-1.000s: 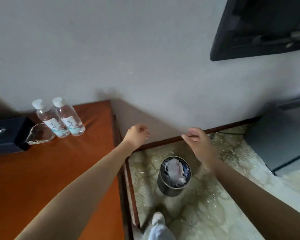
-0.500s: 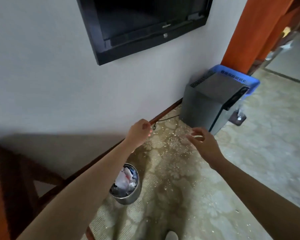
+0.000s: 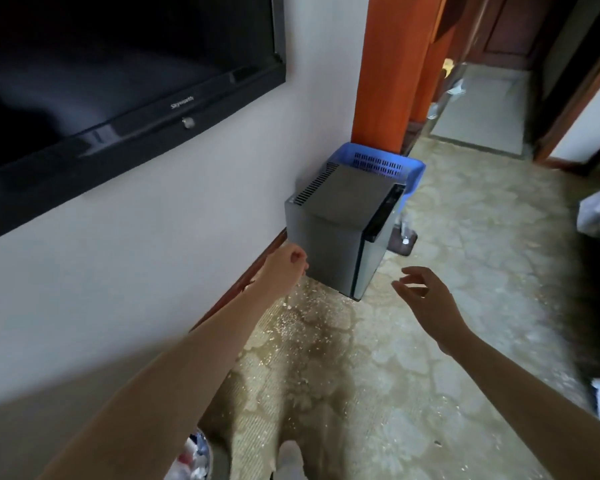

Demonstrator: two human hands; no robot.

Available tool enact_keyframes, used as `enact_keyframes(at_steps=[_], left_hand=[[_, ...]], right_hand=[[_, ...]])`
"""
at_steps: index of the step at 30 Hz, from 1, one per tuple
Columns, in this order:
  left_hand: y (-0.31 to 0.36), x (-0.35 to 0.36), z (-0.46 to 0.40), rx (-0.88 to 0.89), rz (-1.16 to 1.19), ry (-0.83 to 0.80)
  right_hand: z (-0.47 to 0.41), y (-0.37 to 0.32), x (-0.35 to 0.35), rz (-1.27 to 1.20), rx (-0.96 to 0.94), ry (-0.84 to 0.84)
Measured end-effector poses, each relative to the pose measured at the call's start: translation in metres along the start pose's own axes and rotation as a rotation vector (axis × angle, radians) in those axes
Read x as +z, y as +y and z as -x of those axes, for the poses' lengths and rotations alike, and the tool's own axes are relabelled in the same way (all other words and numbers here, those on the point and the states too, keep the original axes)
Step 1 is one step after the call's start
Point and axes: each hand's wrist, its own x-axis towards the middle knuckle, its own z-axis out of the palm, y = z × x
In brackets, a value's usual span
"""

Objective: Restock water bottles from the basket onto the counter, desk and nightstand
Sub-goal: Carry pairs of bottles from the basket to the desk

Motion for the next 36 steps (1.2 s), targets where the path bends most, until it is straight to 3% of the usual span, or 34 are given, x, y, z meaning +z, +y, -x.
enact_keyframes(at_steps=[6, 11, 20, 29, 36], left_hand=[[0.039, 0.027, -0.117, 0.084, 0.005, -0.093], [0.064, 0.050, -0.221, 0.128, -0.139, -0.242], [0.131, 0.145, -0.365, 0.100, -0.080, -0.265], [0.204, 0.222, -0.490, 0.034, -0.087, -0.158], [0.230, 0.261, -0.587, -0.045, -0.132, -0.121]], right_hand=[[-0.096, 0.007, -0.024, -0.022, 0.061, 0.114], [-0.183, 0.000, -0.048, -0.085, 0.094, 0.206], [-0.324, 0.038, -0.127, -0.065, 0.154, 0.245], [-0.485, 0.061, -0.218, -0.027, 0.104, 0.141], [-0.605, 0.072, -0.248, -0.047, 0.090, 0.096]])
